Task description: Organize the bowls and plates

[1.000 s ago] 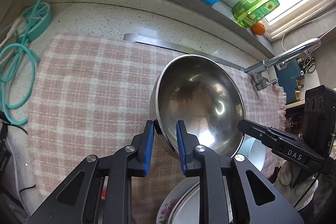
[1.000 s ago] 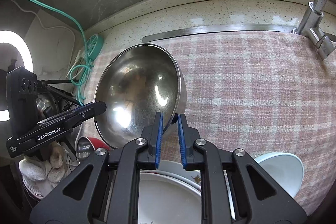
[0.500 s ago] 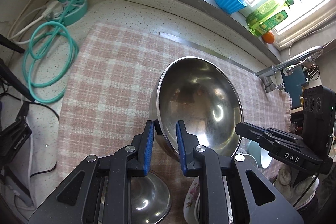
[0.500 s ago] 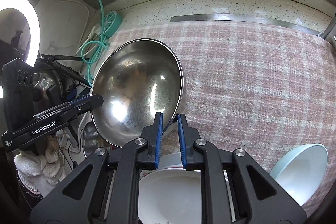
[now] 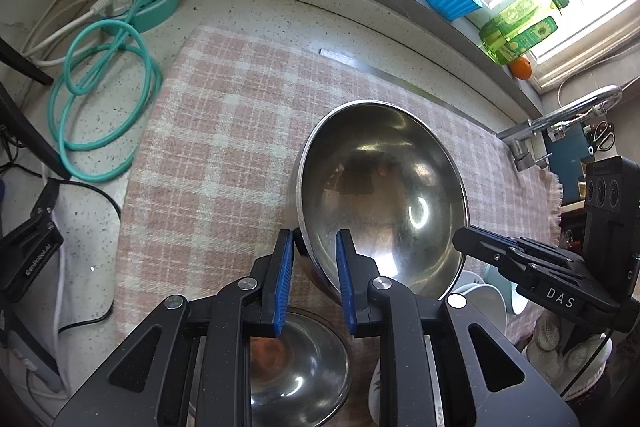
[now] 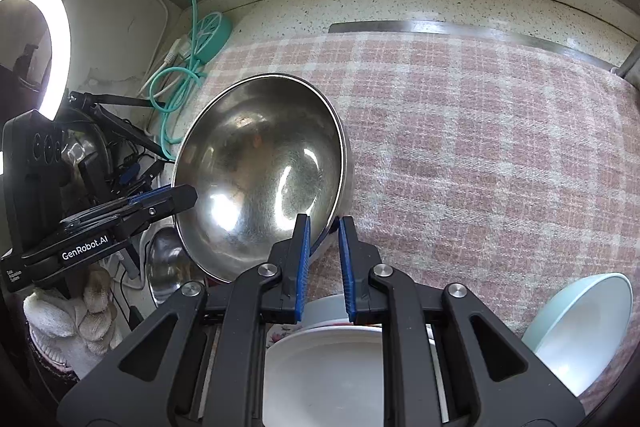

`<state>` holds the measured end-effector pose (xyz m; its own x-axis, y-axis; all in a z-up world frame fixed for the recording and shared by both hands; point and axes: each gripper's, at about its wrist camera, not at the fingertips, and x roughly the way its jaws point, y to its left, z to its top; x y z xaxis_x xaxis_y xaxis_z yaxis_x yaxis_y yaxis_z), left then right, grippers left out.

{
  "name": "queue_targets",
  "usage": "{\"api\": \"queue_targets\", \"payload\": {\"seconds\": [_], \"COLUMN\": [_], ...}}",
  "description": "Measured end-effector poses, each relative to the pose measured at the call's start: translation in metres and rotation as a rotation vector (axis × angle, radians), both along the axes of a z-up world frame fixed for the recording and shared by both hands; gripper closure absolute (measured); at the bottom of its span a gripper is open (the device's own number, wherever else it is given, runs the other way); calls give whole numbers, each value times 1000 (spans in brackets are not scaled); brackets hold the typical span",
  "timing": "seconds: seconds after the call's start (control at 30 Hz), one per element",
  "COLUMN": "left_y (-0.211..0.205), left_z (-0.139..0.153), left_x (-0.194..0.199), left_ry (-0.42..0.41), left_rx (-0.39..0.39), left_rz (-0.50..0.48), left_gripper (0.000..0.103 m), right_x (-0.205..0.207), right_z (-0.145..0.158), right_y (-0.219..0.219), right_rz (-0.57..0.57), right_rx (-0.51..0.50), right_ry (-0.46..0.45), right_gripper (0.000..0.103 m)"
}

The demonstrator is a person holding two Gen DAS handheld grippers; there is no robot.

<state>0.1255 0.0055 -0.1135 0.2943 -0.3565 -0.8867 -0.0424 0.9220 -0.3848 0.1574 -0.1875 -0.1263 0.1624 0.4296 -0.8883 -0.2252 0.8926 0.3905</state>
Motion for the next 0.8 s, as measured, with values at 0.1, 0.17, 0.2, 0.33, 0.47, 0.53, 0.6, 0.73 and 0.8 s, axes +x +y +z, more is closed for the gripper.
{"api": "queue_targets", "payload": {"seconds": [0.1, 0.17, 0.2, 0.33, 0.47, 0.53, 0.6, 0.73, 0.8], "left_y": [1, 2, 2, 3, 3, 5, 9, 18, 26], "left_z": [-1, -1, -1, -1, 3, 7, 11, 22, 27], "left_x": [0, 0, 0, 1, -1, -2, -3, -10, -17], "left_ry": [6, 8, 7, 5, -1, -12, -18, -41, -56], "left_rx": [-6, -8, -7, -7, -2, 5, -1, -16, -18], "left_rz": [-2, -1, -2, 0, -9, -9, -1, 17, 28], "left_gripper": [84, 84, 84, 84, 82, 80, 69, 67, 64], "right_x": [0, -1, -1, -1, -3, -3, -5, -13, -19], "right_z": [0, 1, 1, 4, 14, 20, 27, 40, 46], "right_y": [0, 1, 2, 2, -2, -5, -8, -14, -16], "right_rz": [1, 2, 2, 3, -13, -20, -29, -48, -50], "right_rx": [-2, -5, -7, -9, -7, 3, 13, 50, 71], "right_ry": [-2, -5, -6, -14, -50, -61, -71, -79, -84], "right_gripper": [88, 88, 88, 84, 57, 54, 53, 51, 51]}}
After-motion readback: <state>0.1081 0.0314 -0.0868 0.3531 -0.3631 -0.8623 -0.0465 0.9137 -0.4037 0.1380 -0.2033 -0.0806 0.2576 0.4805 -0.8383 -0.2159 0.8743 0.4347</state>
